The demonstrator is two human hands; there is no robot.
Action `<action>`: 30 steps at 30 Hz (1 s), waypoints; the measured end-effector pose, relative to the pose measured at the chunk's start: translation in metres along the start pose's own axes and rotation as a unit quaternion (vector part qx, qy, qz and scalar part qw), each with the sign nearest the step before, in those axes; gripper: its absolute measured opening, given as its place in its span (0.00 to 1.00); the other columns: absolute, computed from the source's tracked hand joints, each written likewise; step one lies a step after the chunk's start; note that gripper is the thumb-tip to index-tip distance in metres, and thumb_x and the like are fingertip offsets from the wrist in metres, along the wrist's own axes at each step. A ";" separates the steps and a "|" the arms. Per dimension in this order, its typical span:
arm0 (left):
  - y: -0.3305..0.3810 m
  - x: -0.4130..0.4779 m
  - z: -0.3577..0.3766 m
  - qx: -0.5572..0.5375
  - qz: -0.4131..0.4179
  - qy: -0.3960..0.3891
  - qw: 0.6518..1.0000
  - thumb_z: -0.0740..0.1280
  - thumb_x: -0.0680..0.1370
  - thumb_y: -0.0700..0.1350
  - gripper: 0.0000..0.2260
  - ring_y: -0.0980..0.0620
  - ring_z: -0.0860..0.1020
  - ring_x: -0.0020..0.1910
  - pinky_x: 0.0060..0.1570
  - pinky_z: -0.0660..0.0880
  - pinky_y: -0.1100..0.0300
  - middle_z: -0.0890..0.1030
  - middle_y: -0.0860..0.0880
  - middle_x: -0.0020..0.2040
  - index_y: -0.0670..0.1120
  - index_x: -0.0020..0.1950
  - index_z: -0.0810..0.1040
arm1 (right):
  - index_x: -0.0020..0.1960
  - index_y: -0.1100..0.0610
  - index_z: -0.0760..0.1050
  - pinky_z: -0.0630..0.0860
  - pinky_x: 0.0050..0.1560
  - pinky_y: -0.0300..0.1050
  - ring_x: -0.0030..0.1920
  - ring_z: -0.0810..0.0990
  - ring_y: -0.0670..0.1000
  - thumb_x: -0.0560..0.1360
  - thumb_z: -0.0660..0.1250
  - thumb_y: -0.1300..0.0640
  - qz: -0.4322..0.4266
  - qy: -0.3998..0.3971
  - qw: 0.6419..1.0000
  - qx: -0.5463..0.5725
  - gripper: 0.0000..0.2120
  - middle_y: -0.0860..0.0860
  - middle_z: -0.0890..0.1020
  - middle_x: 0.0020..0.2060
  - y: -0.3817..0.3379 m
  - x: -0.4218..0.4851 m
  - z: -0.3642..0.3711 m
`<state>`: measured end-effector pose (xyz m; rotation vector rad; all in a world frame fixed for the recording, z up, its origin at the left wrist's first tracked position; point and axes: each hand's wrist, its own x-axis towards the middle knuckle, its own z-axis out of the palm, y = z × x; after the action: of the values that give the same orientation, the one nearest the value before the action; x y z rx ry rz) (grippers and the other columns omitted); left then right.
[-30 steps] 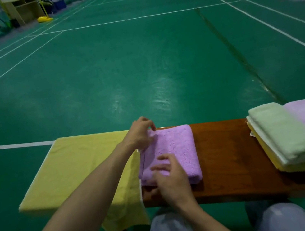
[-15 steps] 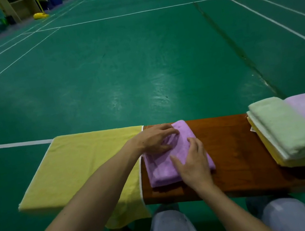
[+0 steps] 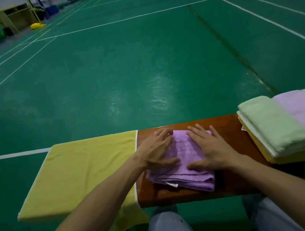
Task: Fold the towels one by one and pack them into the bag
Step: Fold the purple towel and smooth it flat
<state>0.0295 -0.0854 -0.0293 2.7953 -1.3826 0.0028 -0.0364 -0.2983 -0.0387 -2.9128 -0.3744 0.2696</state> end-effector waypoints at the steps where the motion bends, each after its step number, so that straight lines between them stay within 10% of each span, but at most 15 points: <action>1: 0.000 0.002 0.000 -0.038 0.002 -0.008 0.999 0.63 0.74 0.67 0.38 0.46 0.61 0.72 0.73 0.59 0.54 0.62 0.43 0.75 0.40 0.71 0.65 | 0.80 0.53 0.44 0.32 0.74 0.53 0.78 0.38 0.47 0.48 0.33 0.14 0.005 0.014 1.000 0.019 0.69 0.48 0.43 0.80 -0.005 0.002 0.003; 9: -0.016 -0.006 0.024 -0.085 -0.026 -0.119 0.989 0.54 0.70 0.75 0.48 0.58 0.33 0.75 0.75 0.38 0.56 0.34 0.54 0.77 0.50 0.78 0.36 | 0.79 0.55 0.32 0.31 0.75 0.56 0.77 0.31 0.49 0.48 0.32 0.13 0.036 0.001 0.999 0.011 0.70 0.50 0.33 0.77 -0.013 0.003 0.030; 30: 0.041 -0.012 0.047 -0.079 -0.149 -0.075 0.983 0.50 0.65 0.81 0.54 0.58 0.32 0.75 0.76 0.41 0.45 0.32 0.54 0.77 0.51 0.77 0.33 | 0.70 0.39 0.22 0.26 0.70 0.64 0.74 0.26 0.47 0.45 0.37 0.11 0.009 -0.074 0.997 -0.027 0.63 0.43 0.25 0.73 0.047 -0.009 0.016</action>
<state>-0.0107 -0.1018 -0.0759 2.8836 -0.9246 -0.3139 -0.0376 -0.3430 -0.0622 -2.9594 -0.3826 0.4882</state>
